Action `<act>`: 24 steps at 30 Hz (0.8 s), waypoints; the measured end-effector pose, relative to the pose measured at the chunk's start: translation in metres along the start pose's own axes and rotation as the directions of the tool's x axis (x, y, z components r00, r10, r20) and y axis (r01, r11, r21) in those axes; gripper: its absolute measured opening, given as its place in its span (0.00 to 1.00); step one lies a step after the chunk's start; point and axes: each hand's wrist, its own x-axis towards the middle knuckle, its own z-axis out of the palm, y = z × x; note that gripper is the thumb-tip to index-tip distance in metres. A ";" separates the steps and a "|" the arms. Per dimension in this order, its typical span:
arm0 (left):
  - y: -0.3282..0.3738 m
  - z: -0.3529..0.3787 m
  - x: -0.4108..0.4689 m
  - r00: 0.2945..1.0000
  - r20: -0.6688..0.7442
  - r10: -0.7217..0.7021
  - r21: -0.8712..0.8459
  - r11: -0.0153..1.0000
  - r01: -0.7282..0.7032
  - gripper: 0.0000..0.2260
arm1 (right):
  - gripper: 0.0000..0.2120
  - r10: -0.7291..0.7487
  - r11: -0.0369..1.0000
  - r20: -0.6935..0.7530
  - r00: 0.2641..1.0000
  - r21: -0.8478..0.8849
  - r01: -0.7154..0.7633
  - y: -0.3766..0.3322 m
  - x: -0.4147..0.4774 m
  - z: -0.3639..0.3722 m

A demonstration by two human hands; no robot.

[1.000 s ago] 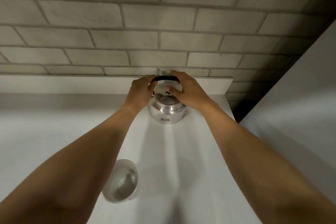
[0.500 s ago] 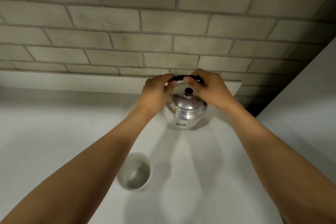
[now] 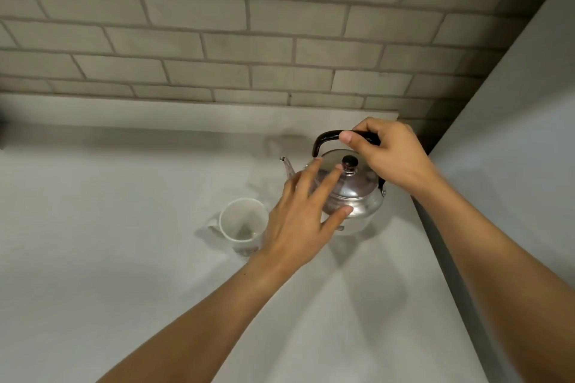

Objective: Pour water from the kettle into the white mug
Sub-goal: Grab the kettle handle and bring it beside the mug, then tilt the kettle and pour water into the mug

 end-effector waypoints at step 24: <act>0.007 -0.008 -0.082 0.997 -0.057 -0.048 -0.193 0.981 0.037 0.28 | 0.17 -0.139 0.968 0.124 0.983 -0.192 0.161 -0.057 -0.063 0.016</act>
